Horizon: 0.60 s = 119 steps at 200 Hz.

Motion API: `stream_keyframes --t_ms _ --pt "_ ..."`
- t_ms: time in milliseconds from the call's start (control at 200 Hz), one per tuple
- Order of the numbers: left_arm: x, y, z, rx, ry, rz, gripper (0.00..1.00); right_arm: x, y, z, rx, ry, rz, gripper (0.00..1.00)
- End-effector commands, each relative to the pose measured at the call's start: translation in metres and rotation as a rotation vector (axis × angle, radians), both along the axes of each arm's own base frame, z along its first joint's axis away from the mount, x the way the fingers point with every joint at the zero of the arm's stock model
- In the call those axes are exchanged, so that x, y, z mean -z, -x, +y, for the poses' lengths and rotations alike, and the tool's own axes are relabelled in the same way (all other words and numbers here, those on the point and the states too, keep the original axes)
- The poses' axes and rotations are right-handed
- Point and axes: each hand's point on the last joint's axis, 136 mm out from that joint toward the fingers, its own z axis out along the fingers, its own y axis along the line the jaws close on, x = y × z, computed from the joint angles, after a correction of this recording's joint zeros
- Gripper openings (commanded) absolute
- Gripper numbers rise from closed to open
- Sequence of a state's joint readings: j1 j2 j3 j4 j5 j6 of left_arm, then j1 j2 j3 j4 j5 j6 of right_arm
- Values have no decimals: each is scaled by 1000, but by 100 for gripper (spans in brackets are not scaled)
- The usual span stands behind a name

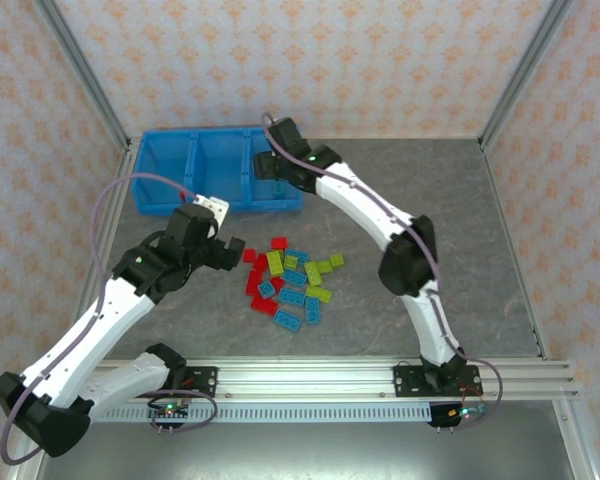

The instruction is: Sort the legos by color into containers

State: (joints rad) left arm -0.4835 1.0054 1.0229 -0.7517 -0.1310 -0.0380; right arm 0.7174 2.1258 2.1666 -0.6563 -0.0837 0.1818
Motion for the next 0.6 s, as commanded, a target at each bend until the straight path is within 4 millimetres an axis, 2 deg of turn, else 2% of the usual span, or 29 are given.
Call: stream_keyframes --t_ms 0,105,215,295,375,500,591 --pt "-11 -10 13 -281 130 11 100 -50 58 -23 -78 -78 31 65" --pt "9 -17 -18 -289 326 82 100 -59 101 -63 -65 -57 44 66" --pt "32 -27 -37 -372 439 167 98 -51 149 -107 -5 -74 31 71" --pt "48 -33 -48 -427 459 232 94 -34 184 -133 14 -125 39 77" --pt "64 -38 -69 -434 478 279 91 -13 210 -157 53 -151 78 80" --pt "96 -40 -110 -399 467 358 89 18 242 -170 33 -172 164 85" --pt "119 -42 -122 -402 398 405 86 33 251 -182 73 -174 190 89"
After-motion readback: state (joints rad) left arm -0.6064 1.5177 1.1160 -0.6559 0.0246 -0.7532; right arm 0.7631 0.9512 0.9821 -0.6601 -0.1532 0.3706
